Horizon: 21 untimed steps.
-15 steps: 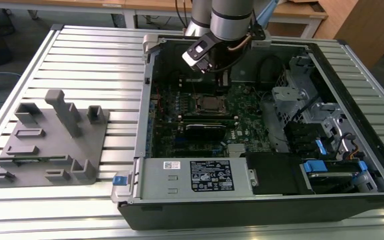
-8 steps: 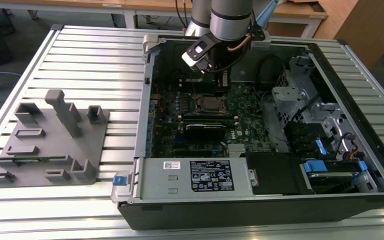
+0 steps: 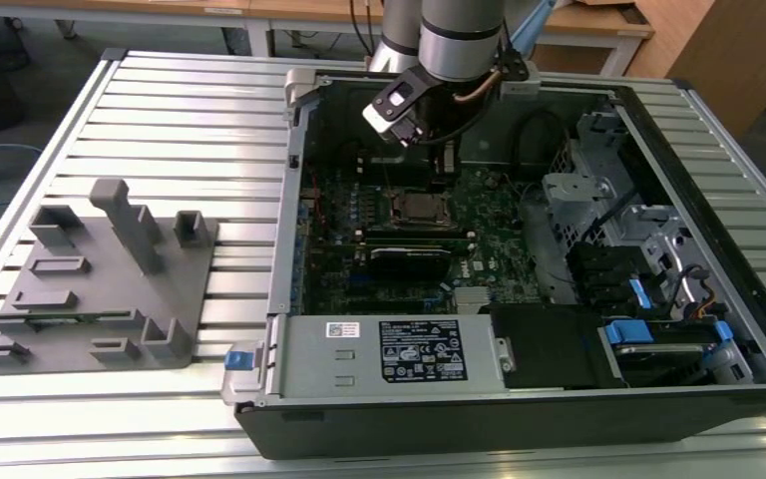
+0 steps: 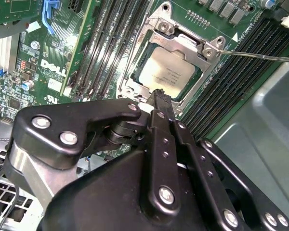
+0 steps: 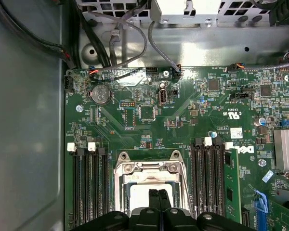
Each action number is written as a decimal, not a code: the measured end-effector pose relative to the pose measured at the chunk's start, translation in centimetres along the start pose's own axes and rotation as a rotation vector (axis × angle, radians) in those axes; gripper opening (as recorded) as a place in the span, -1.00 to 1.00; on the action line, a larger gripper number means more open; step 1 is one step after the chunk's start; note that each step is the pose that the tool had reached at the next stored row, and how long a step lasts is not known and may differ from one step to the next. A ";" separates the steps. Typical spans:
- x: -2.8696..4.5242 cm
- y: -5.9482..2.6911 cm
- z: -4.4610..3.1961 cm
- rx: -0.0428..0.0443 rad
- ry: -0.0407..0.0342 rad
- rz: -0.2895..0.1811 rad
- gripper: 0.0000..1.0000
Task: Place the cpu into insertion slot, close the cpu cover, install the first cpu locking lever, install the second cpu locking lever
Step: 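Close the cpu cover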
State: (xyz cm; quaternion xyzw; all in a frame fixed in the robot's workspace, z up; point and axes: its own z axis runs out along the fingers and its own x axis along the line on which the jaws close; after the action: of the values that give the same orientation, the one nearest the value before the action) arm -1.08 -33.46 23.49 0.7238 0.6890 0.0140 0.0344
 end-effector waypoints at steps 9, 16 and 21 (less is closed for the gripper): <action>0.00 -0.01 0.02 -0.0025 0.0060 -0.089 -0.79; 0.00 -0.01 0.09 -0.0059 0.0134 -0.215 -0.79; 0.01 -0.01 0.14 -0.0084 0.0178 -0.307 -0.79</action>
State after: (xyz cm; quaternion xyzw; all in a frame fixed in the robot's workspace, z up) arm -1.08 -33.46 23.34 0.6097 0.7917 0.0179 0.0330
